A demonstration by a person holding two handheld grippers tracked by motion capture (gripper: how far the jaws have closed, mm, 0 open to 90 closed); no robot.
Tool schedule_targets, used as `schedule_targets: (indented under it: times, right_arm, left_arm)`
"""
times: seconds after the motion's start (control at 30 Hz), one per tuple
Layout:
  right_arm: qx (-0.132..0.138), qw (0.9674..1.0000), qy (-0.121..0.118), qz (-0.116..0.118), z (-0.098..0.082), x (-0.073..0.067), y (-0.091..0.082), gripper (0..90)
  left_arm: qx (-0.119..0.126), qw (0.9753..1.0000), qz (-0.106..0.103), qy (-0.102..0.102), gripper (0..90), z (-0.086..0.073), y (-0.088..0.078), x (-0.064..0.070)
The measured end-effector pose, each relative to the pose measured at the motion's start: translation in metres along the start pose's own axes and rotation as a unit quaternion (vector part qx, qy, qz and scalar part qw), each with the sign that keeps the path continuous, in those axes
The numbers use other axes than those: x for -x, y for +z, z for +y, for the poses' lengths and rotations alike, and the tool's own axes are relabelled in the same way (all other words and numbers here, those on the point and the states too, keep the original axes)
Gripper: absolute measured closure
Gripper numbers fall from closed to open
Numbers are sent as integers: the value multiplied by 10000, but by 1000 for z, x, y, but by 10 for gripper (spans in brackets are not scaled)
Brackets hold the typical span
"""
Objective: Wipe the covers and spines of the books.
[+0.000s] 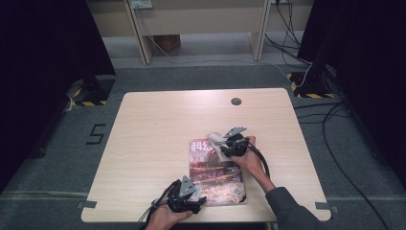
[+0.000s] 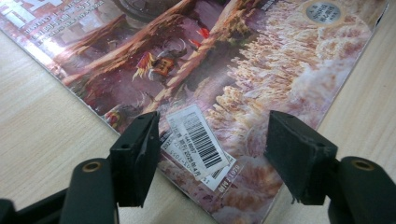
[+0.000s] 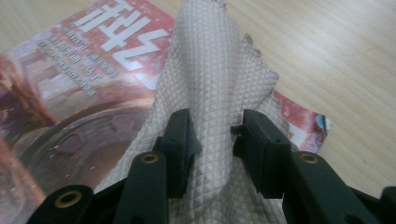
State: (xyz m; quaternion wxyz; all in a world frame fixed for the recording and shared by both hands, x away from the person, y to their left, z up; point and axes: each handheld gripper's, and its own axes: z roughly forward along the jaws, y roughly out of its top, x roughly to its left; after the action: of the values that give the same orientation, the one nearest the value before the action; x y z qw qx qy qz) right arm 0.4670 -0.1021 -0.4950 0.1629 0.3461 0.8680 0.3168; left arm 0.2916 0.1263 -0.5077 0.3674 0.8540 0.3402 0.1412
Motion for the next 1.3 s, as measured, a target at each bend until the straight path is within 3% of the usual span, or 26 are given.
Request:
schedule_targets:
  times: [0.1, 0.23, 0.33, 0.4, 0.57, 0.6, 0.7, 0.8, 0.87, 1.03, 1.3]
  right_arm:
    - [-60, 9994, -35, -344, -1, 10, -1, 712]
    - [-65, 9984, 231, -520, -7, 24, -5, 733]
    - [-37, 9984, 285, -494, -8, 25, -6, 756]
    - [-69, 9983, 88, -577, -6, 20, -5, 767]
    - [-70, 9995, -245, -192, -1, -1, -2, 771]
    - [-57, 9994, -287, -210, 0, -3, -1, 768]
    - [40, 9994, -131, -310, 1, 3, 2, 749]
    - [25, 9984, -18, -559, -1, 15, 2, 751]
    - [-27, 9985, 136, -532, -4, 20, -2, 754]
    - [-177, 9982, 230, -529, -10, 22, -10, 761]
    - [-207, 9985, 249, -443, -19, 19, -19, 768]
  left_arm:
    - [-12, 10000, 25, 3, 322, 0, 0, -1]
    - [-74, 9998, 13, -194, 245, -1, 1, -6]
    - [-71, 9993, -76, -349, 230, -1, 3, -9]
    - [-93, 9994, -102, -321, 226, -1, 3, -10]
    - [-124, 9994, -119, -308, 223, 0, 3, -10]
    - [-125, 9994, -120, -303, 223, 0, 3, -10]
    - [-144, 9994, -143, -282, 224, 0, 3, -11]
    - [-168, 9994, -154, -253, 224, 1, 3, -11]
    - [-165, 9995, -171, -226, 226, 1, 3, -12]
    - [-148, 9995, -222, -184, 226, 1, 4, -12]
    - [-151, 9995, -235, -161, 226, 2, 5, -10]
